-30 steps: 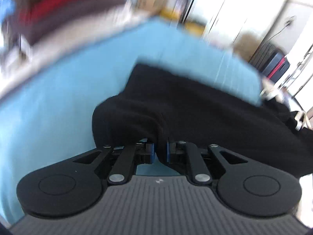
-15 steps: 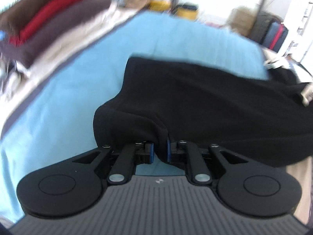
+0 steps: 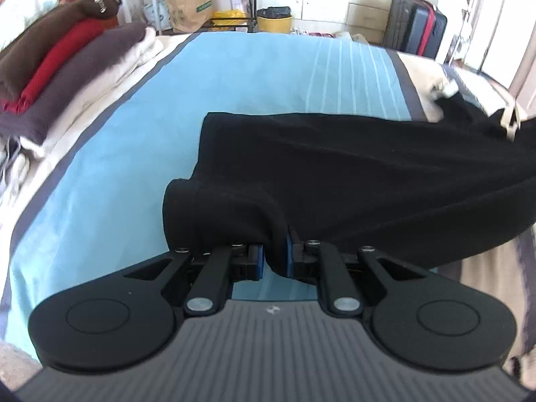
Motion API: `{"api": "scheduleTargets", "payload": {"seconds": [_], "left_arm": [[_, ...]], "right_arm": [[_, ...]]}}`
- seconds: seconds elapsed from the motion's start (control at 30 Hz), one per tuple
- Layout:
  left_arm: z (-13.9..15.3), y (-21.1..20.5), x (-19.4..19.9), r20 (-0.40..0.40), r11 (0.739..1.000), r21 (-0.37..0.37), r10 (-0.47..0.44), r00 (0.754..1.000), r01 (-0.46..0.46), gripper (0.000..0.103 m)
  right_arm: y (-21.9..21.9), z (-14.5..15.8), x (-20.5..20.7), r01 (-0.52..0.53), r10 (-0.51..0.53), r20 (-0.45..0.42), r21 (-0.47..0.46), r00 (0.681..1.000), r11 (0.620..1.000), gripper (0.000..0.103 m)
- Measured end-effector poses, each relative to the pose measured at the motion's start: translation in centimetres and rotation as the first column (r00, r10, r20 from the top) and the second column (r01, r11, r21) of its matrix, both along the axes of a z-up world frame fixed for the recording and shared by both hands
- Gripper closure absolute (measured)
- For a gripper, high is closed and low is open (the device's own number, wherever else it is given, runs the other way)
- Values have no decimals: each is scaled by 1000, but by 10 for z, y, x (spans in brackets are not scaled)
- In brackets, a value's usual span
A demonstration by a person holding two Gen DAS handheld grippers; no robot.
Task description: Fold clothes
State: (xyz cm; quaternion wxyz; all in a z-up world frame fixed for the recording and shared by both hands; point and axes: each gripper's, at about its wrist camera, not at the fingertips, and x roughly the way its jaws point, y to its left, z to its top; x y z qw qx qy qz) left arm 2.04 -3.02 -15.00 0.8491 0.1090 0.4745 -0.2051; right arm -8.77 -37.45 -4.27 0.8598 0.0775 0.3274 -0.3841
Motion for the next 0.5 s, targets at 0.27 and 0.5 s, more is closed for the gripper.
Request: {"api": "scheduleTargets", "payload": {"seconds": [0.27,0.5], "left_arm": [[3,-3,-2,-26,1000,1,-12,1000,12,89],[19,8,12,-51,998,-68,7,999,-11,72]], "right_arm": [[-44,-27,-1,119,-102,-93,203,990,972,92],[-57,-19,-30,248,-261,31,223,965,943,70]]}}
